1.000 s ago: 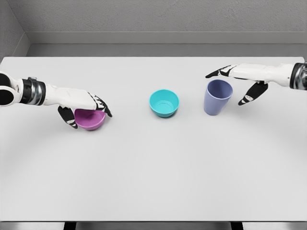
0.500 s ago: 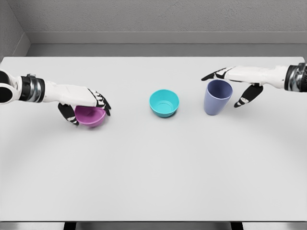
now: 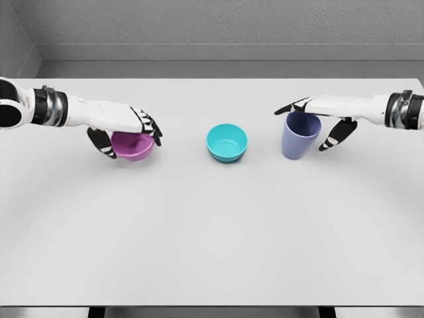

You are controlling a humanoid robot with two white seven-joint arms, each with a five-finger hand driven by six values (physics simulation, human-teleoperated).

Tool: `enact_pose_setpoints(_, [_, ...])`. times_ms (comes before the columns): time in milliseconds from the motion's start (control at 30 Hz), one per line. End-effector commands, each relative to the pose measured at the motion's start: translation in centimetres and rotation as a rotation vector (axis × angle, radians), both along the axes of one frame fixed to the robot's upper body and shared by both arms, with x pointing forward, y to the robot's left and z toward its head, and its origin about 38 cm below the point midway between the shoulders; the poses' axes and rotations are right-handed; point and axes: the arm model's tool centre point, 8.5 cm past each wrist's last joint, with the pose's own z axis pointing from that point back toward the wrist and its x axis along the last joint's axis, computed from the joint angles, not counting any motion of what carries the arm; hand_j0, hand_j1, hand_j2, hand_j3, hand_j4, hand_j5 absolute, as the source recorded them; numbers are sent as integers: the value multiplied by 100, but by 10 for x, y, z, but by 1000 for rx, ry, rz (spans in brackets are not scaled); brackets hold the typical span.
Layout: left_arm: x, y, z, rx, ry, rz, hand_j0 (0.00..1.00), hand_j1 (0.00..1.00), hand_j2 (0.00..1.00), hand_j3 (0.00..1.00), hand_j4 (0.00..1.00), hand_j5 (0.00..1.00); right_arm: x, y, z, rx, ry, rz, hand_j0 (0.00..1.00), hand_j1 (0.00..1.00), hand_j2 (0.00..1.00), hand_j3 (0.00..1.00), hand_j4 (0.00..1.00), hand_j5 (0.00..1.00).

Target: Stacking bowl and cup with both arms

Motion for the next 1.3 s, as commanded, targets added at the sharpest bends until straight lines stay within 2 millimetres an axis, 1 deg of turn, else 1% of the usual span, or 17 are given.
enact_pose_setpoints(0, [1,-10,-1,-14,3,-13,75,75,75,75,75,75,1,1,-1,6,5,-3,100,100,100,100,100,100])
enact_pose_setpoints(67, [2,-17,2,-19,-4,-28,74,74,74,74,74,74,1,1,-1,5,5,-5,100,100,100,100,100,100])
enact_pose_setpoints(100, [2,-18,2,-19,-4,-30,74,74,74,74,74,74,1,-1,-2,4,6,-9,100,100,100,100,100,100])
enact_pose_setpoints(133, [3,-21,4,-22,-8,-36,74,74,74,74,74,74,2,4,-3,9,8,-1,100,100,100,100,100,100])
enact_pose_setpoints(233, [4,-30,8,-21,-20,-53,74,74,74,74,74,74,3,5,-4,6,7,0,100,100,100,100,100,100])
enact_pose_setpoints(400, [6,-44,11,-26,-30,-79,74,74,74,74,74,74,4,2,-5,2,8,-10,100,100,100,100,100,100])
enact_pose_setpoints(433, [6,-48,12,-23,-36,-87,74,74,74,74,74,74,5,6,-5,8,8,-4,100,100,100,100,100,100])
enact_pose_setpoints(600, [8,-63,17,-31,-50,-113,74,74,74,74,74,74,7,9,-9,0,12,-5,100,100,100,100,100,100])
enact_pose_setpoints(667, [9,-65,20,-33,-56,-118,74,74,74,74,74,74,7,10,-10,1,12,-2,100,100,100,100,100,100])
enact_pose_setpoints(733, [10,-74,22,-37,-60,-133,74,74,74,74,74,74,7,10,-10,1,12,-2,100,100,100,100,100,100])
enact_pose_setpoints(933, [9,-89,23,-49,-61,-157,74,74,74,74,74,74,8,8,-11,-3,16,-10,100,100,100,100,100,100])
enact_pose_setpoints(1033, [10,-91,25,-51,-66,-161,74,74,74,74,74,74,8,8,-12,-6,18,-10,100,100,100,100,100,100])
enact_pose_setpoints(1133, [10,-100,25,-50,-70,-178,74,74,74,74,74,74,8,7,-12,-7,18,-11,100,100,100,100,100,100])
enact_pose_setpoints(1167, [14,-100,24,-47,-69,-166,74,74,74,74,74,74,8,7,-12,-7,18,-11,100,100,100,100,100,100])
enact_pose_setpoints(1200, [14,-105,23,-51,-66,-170,74,74,74,74,74,74,8,7,-12,-5,19,-12,100,100,100,100,100,100])
enact_pose_setpoints(1267, [16,-108,24,-51,-68,-170,74,74,74,74,74,74,8,7,-12,-7,18,-11,100,100,100,100,100,100])
